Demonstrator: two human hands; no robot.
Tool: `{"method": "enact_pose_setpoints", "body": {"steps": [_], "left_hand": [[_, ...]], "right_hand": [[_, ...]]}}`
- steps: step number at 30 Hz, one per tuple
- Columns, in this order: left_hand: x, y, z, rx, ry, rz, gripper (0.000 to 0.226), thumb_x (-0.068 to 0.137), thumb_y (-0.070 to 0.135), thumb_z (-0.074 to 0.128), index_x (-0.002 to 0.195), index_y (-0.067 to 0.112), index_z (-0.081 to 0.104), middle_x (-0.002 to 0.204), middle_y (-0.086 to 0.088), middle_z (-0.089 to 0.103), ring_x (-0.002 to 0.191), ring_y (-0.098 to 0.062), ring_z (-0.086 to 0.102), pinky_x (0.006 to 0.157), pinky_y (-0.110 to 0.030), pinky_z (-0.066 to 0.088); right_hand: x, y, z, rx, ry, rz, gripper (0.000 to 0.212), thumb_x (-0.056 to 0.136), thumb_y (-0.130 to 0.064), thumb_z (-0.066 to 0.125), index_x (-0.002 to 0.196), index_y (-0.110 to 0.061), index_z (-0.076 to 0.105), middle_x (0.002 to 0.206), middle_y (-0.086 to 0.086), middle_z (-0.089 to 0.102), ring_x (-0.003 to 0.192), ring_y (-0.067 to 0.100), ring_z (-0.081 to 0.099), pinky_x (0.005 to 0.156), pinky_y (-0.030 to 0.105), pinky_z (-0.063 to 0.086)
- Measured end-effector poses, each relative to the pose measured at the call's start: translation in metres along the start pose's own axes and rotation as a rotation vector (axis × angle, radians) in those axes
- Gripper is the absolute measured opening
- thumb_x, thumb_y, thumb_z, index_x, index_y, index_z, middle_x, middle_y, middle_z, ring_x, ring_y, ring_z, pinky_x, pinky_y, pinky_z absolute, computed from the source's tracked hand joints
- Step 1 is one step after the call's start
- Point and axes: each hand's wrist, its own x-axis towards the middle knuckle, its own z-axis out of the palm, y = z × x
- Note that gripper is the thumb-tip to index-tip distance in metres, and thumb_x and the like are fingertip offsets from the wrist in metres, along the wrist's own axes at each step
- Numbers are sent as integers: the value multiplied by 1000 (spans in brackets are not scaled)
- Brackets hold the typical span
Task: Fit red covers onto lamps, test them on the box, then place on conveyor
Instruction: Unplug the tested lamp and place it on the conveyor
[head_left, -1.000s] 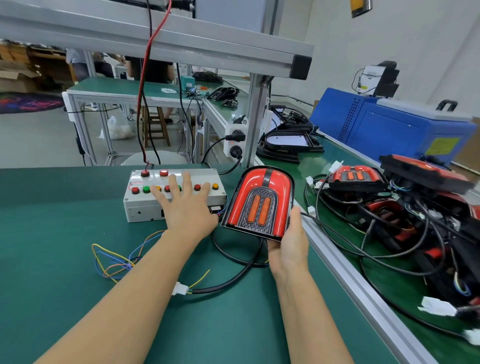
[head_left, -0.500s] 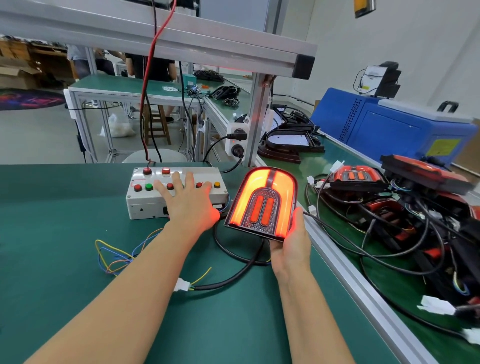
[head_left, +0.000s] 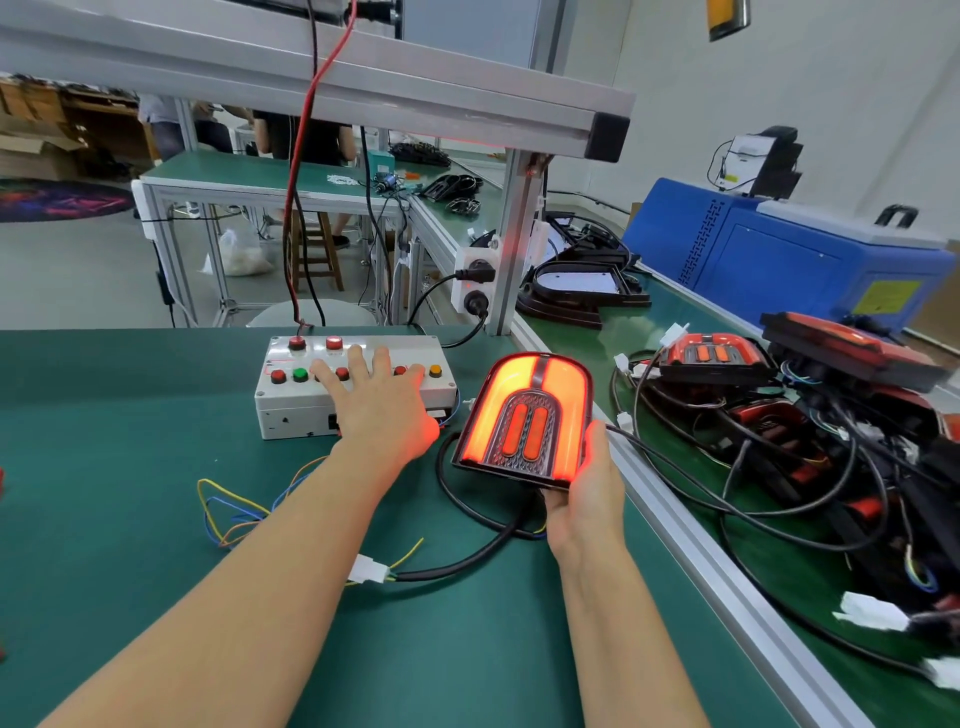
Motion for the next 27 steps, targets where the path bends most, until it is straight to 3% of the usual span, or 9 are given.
{"method": "enact_pose_setpoints", "body": {"steps": [21, 27], "left_hand": [[3, -2, -1, 56, -14, 18, 62, 86, 40, 50, 144, 39, 30, 158, -9, 11, 144, -37, -1, 107, -68, -5], [9, -6, -9, 63, -66, 50, 57, 87, 45, 46, 142, 41, 34, 158, -10, 9, 145, -37, -4, 106, -69, -10]], "right_hand": [[-2, -2, -1, -49, -14, 25, 39, 104, -38, 38, 81, -20, 64, 60, -7, 69, 51, 1, 64, 61, 24, 46], [-1, -3, 1, -126, -46, 40, 36, 105, -37, 37, 87, -20, 63, 61, -8, 70, 51, 0, 64, 49, 18, 47]]}}
